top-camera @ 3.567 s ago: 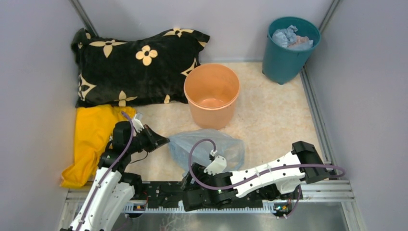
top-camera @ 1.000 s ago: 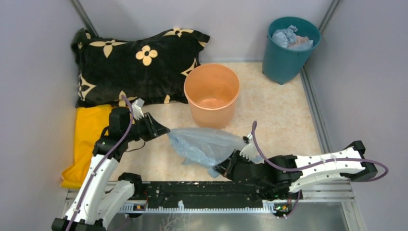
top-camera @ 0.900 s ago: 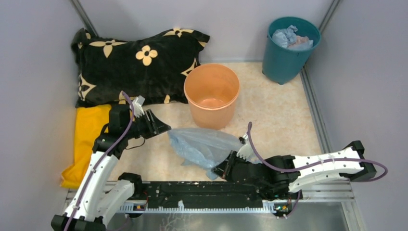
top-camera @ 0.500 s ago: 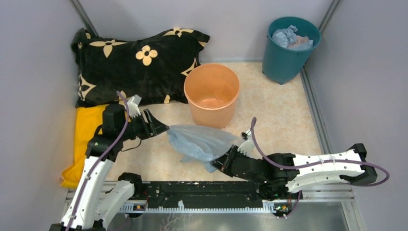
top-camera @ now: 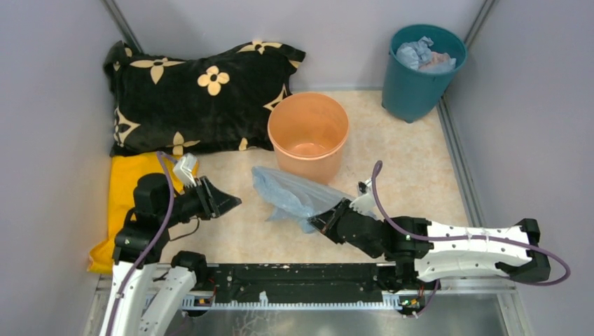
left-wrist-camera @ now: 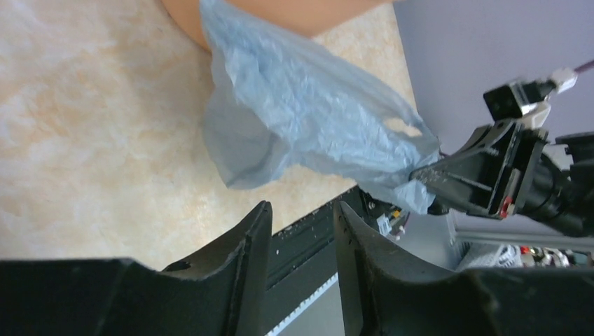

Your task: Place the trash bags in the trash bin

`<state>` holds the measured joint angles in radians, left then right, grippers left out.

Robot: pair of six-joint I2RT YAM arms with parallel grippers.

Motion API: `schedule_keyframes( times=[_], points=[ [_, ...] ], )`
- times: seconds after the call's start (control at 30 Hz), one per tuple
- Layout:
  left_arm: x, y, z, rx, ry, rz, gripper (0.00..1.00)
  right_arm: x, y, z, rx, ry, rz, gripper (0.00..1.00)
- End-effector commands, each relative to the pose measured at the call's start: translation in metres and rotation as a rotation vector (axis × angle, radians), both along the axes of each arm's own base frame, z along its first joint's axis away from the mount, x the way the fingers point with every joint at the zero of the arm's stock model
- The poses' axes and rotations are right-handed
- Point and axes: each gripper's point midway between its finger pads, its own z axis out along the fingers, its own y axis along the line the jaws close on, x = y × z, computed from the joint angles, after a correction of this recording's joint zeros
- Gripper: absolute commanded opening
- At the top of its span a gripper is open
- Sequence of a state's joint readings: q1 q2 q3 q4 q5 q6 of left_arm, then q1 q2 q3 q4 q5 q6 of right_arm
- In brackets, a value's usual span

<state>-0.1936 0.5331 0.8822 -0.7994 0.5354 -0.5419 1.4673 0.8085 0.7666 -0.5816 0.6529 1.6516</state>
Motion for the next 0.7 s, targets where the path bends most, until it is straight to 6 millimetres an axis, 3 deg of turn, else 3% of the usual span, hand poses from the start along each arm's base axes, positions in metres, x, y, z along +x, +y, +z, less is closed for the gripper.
schedule_keyframes(
  times=[0.0, 0.17, 0.67],
  points=[
    [-0.019, -0.013, -0.026, -0.093, 0.053, -0.078, 0.47, 0.006, 0.015, 0.026, 0.064, -0.020, 0.022, 0.00],
    [-0.020, -0.015, -0.049, -0.128, 0.076, -0.068, 0.64, 0.010, 0.018, 0.028, 0.062, -0.023, 0.027, 0.00],
    [0.007, -0.024, -0.096, -0.134, 0.163, -0.084, 0.65, 0.023, 0.026, 0.034, 0.076, -0.027, 0.030, 0.00]
  ],
)
